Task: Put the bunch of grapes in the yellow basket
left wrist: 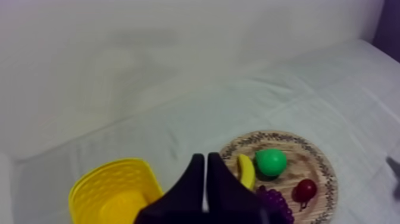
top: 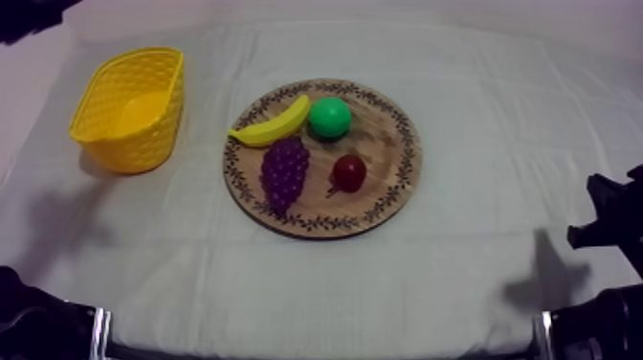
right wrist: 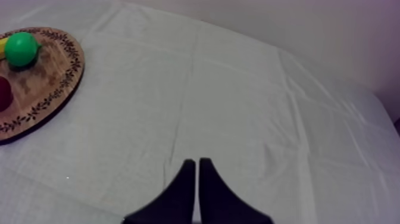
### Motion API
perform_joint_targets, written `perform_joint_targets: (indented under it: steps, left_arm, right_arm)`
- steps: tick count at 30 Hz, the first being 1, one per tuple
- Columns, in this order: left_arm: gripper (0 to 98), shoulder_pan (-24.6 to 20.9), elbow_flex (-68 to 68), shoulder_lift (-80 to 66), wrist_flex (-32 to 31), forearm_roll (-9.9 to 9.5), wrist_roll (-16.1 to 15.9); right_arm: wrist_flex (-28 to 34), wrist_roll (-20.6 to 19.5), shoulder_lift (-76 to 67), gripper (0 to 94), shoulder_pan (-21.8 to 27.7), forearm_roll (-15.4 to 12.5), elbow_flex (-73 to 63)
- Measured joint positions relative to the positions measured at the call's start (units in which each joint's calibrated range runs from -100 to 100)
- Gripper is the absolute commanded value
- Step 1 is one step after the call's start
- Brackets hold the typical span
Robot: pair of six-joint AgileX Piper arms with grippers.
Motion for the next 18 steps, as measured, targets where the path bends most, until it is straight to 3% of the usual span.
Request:
perform_joint_targets:
  steps: [18]
  left_arm:
    - [0.0, 12.4, -16.7, 23.6, 6.5, -0.93, -0.8]
  right_arm:
    - [0.0, 0.0, 0.0, 0.3, 0.0, 0.0, 0.0]
